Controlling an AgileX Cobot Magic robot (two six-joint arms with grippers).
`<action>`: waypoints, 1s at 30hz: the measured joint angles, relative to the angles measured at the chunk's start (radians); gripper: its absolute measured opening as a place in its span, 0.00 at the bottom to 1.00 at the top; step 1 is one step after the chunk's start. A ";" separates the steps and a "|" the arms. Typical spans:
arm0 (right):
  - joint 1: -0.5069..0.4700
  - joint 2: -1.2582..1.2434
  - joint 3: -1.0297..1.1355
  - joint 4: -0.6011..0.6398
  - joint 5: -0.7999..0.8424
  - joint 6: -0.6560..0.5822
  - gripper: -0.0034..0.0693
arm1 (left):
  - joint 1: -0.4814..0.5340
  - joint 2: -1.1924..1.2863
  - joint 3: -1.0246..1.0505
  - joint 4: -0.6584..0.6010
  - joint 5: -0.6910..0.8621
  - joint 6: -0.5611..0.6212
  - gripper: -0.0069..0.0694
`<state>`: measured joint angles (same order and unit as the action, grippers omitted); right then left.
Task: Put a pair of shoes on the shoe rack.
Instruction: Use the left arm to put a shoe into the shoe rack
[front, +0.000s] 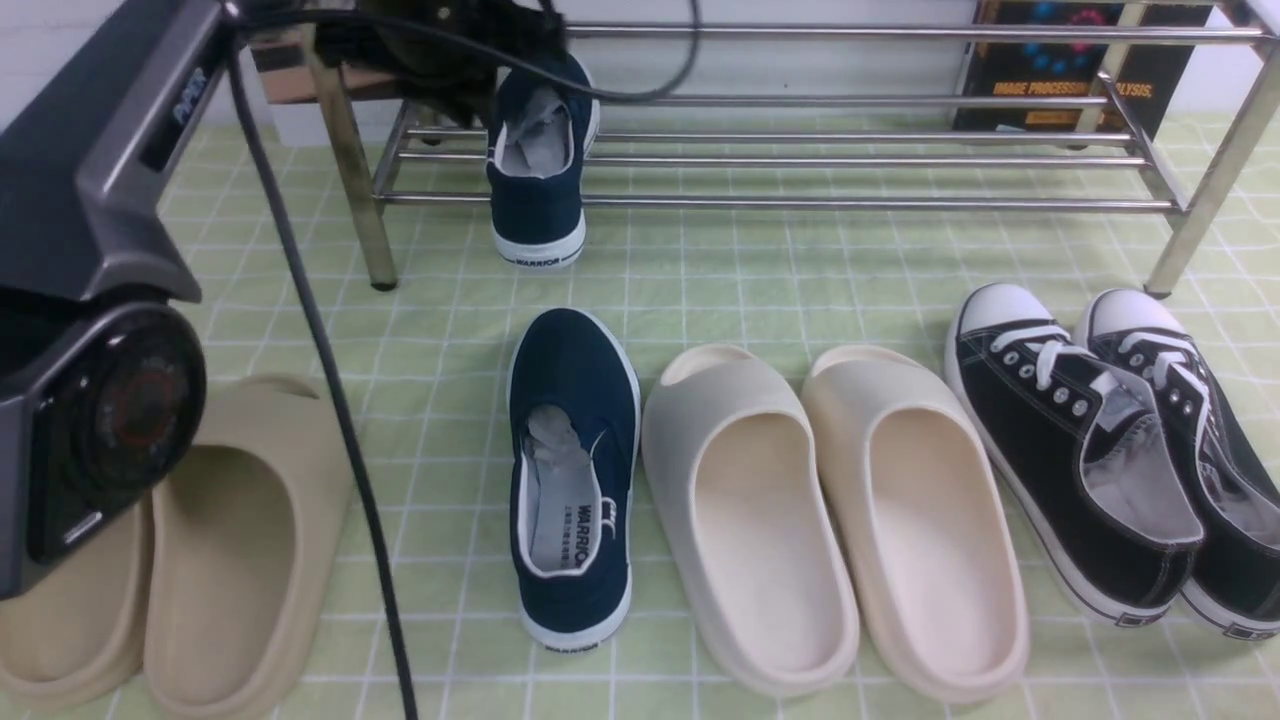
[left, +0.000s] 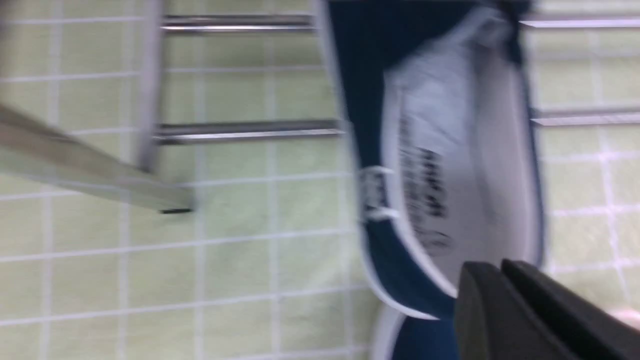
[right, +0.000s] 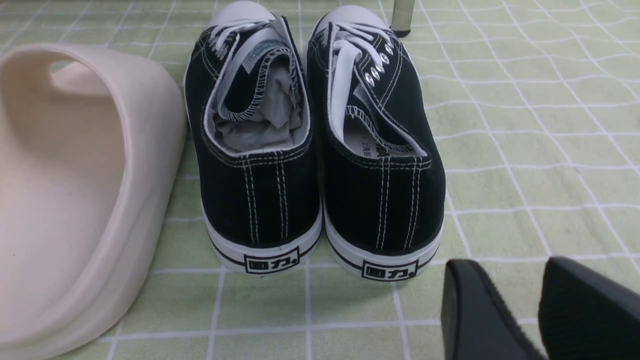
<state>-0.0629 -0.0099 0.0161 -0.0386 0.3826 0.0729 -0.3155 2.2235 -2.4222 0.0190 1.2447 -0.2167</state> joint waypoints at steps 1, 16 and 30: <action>0.000 0.000 0.000 0.000 0.000 0.000 0.38 | -0.016 -0.001 0.014 -0.001 0.001 0.003 0.07; 0.000 0.000 0.000 0.000 0.000 0.000 0.38 | -0.056 0.000 0.151 0.014 0.005 0.005 0.07; 0.000 0.000 0.000 0.000 0.000 0.000 0.38 | -0.030 0.068 0.151 0.078 -0.002 -0.015 0.07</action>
<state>-0.0629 -0.0099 0.0161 -0.0386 0.3826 0.0729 -0.3450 2.2911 -2.2715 0.0967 1.2431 -0.2312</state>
